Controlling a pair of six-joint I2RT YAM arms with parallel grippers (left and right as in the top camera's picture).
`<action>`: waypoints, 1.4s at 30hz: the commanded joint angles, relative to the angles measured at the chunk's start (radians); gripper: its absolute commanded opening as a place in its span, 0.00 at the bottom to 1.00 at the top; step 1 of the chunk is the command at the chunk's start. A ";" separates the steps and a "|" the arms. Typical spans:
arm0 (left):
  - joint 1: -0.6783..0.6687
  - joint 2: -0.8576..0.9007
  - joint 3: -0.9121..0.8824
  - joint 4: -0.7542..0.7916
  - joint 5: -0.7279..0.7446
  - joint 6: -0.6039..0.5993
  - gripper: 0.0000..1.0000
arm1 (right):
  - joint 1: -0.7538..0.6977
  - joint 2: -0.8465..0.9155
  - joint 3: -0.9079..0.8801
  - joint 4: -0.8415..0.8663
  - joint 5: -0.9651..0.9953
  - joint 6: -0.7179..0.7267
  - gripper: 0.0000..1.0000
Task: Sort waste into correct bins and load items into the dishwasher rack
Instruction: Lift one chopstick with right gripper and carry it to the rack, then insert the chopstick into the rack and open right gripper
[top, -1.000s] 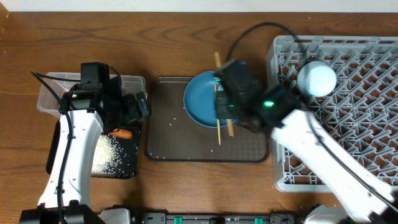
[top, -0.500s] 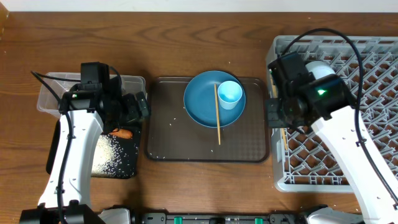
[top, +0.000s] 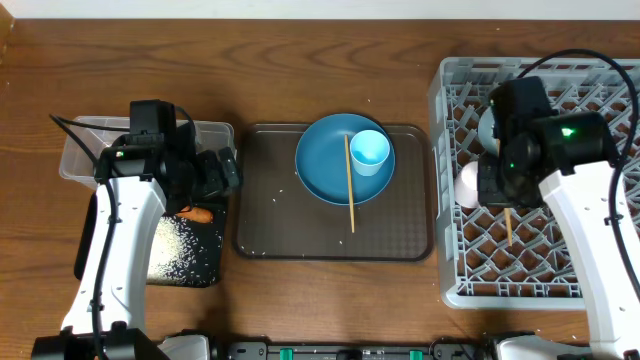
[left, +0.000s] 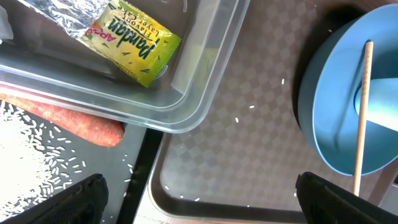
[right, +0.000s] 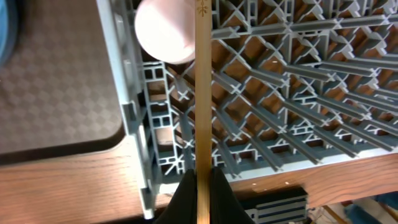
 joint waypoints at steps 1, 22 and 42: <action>0.002 0.002 -0.004 -0.003 -0.006 -0.001 0.99 | -0.021 -0.004 -0.005 0.009 -0.002 -0.053 0.01; 0.002 0.002 -0.004 -0.003 -0.006 -0.001 0.99 | -0.019 -0.004 -0.158 0.176 -0.156 -0.071 0.01; 0.002 0.002 -0.004 -0.003 -0.006 -0.001 0.99 | -0.019 -0.004 -0.236 0.275 -0.201 -0.087 0.30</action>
